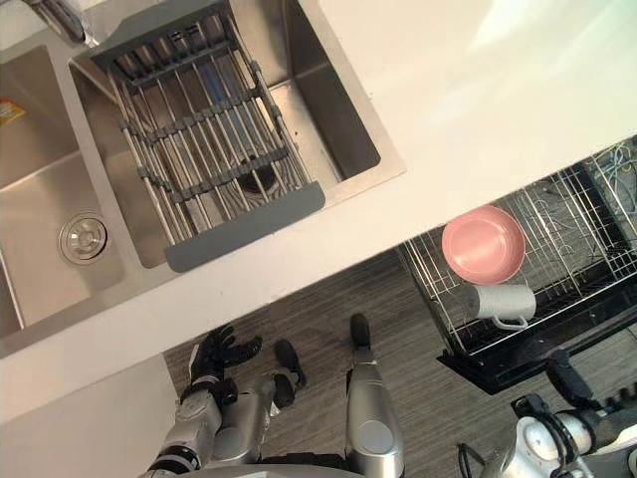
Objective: Walk over to the sink, pick up the cup, carry it to the dishwasher, place the cup inside the dishwasher, then close the dishwasher door
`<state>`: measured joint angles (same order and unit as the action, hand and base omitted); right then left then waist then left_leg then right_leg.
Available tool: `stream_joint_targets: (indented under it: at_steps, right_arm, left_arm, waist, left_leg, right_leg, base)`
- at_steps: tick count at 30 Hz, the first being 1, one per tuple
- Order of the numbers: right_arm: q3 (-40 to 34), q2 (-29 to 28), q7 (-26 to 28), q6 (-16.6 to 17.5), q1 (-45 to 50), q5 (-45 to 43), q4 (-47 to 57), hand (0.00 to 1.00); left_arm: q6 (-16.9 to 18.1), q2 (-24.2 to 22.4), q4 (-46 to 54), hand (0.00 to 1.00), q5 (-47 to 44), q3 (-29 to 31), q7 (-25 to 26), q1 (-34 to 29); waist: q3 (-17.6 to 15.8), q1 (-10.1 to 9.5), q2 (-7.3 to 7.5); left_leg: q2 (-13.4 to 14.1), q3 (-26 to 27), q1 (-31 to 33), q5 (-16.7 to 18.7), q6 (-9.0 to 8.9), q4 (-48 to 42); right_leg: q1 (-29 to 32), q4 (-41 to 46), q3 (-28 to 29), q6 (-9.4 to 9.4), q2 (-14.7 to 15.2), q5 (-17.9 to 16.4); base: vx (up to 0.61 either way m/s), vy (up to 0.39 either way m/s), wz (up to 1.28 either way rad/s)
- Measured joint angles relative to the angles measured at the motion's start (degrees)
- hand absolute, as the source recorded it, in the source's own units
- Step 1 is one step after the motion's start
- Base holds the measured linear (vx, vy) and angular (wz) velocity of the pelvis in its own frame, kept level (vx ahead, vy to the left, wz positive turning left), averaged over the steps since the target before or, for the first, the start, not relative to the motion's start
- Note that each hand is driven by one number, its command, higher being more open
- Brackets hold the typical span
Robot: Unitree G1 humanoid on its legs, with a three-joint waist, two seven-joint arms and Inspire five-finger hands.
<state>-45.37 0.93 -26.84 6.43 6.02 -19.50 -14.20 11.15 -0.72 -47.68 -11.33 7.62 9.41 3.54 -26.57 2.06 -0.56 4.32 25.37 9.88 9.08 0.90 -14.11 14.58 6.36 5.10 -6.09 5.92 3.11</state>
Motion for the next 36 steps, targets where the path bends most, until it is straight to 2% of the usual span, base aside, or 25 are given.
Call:
stream_joint_targets:
  at_steps: [4, 7, 11, 17, 22, 27, 28, 29, 31, 36]
  right_arm:
    - [0.0, 1.3, 5.0, 2.2, -2.8, -8.6, -2.9, 0.90]
    - [2.6, 6.2, 8.5, 3.7, -7.0, -15.2, -7.9, 0.90]
    - [6.2, 10.8, 10.1, 5.2, -8.4, -19.5, -12.0, 0.90]
    - [10.4, 16.2, 11.9, 8.8, -13.6, -28.0, -16.8, 0.90]
    - [13.9, 16.7, 12.2, 11.9, -20.6, -36.2, -16.8, 0.90]
    - [19.3, 20.1, 13.4, 12.5, -29.9, -40.3, -16.8, 0.90]
    - [22.2, 21.1, 14.6, 12.5, -33.0, -41.6, -16.9, 0.90]
    - [23.7, 21.1, 15.9, 12.7, -34.1, -42.0, -16.8, 0.90]
    - [26.2, 20.4, 18.2, 13.5, -34.0, -42.1, -17.0, 0.90]
    - [26.4, 22.4, 18.5, 12.6, -35.3, -39.3, -22.7, 0.90]
  left_arm:
    - [-0.1, 0.4, 0.0, 0.90, 0.0, -0.2, -0.4, 0.2]
    - [-0.1, 1.1, 0.0, 0.90, -1.2, -0.5, -1.3, 0.2]
    - [-0.2, 2.8, -0.4, 0.90, -1.4, -2.7, -2.3, 0.1]
    - [-0.1, 4.9, -0.7, 0.90, -2.1, -4.8, -3.3, 0.1]
    - [-0.1, 6.4, -1.8, 0.90, -2.0, -5.9, -3.5, 0.1]
    - [-0.3, 6.3, -2.2, 0.90, -2.0, -7.0, -3.5, 0.0]
    - [-0.3, 6.2, -2.1, 0.90, -2.0, -7.0, -3.6, 0.1]
    - [-0.3, 6.3, -1.9, 0.90, -2.0, -7.0, -3.5, 0.0]
    - [-0.3, 6.4, -1.5, 0.90, -2.0, -7.0, -3.5, 0.1]
    - [-0.3, 6.3, 0.0, 0.90, -1.9, -8.1, -4.1, 0.2]
  waist:
    - [0.0, -1.23, 0.01]
    - [0.2, -1.60, -0.12]
    - [0.4, -1.47, -0.16]
    - [0.6, -0.84, -0.31]
    - [0.7, -0.78, -0.97]
    - [0.7, -0.92, -4.42]
    - [0.6, -1.20, -5.55]
    - [0.7, -1.26, -6.07]
    - [0.7, -1.26, -6.32]
    - [0.7, -1.28, -6.31]
  left_leg:
    - [0.5, 1.5, 0.0, 0.3, -0.46, -0.1]
    - [0.6, 1.7, 0.9, 0.3, -0.45, 0.0]
    - [0.2, 1.2, 1.8, -0.6, -0.25, 0.8]
    - [-2.9, -5.2, 3.7, -3.4, 0.44, 3.3]
    - [-4.5, -10.5, 5.3, -5.4, 0.92, 4.8]
    - [-5.0, -14.1, 6.1, -8.0, 0.59, 6.7]
    - [-4.9, -14.7, 6.1, -9.1, 0.30, 7.7]
    - [-4.8, -15.2, 6.1, -9.8, 0.22, 8.3]
    - [-4.6, -16.2, 6.1, -11.1, -0.09, 9.4]
    - [-4.5, -18.0, 5.8, -13.4, -0.36, 11.6]
  right_leg:
    - [0.7, 0.5, 0.0, 0.25, -0.3, -0.5]
    - [1.8, 0.6, 0.1, 0.28, -0.5, -0.9]
    - [2.8, 0.6, 0.1, 0.23, -0.4, -0.6]
    - [3.4, -2.3, -0.8, -0.38, 1.1, 1.6]
    - [3.3, -4.0, -3.3, -0.34, 2.2, 3.3]
    - [2.4, -5.4, -6.8, 0.63, 2.6, 4.5]
    - [2.4, -5.8, -7.6, 1.03, 2.4, 4.9]
    - [2.4, -6.0, -8.2, 1.20, 2.2, 5.0]
    - [2.4, -6.2, -9.1, 1.28, 2.0, 5.1]
    - [1.9, -6.8, -11.2, 1.61, 1.8, 5.3]
  base:
    - [-0.01, -0.005, -0.05]
    - [-0.03, -0.026, -0.05]
    - [-0.01, -0.007, 0.01]
    - [-0.02, 0.034, 0.12]
    - [-0.07, 0.026, 0.31]
    - [-0.11, -0.021, 0.38]
    - [-0.09, -0.057, 0.22]
    - [-0.09, -0.071, 0.24]
    - [-0.05, -0.060, 0.22]
    - [-0.06, -0.031, 0.19]
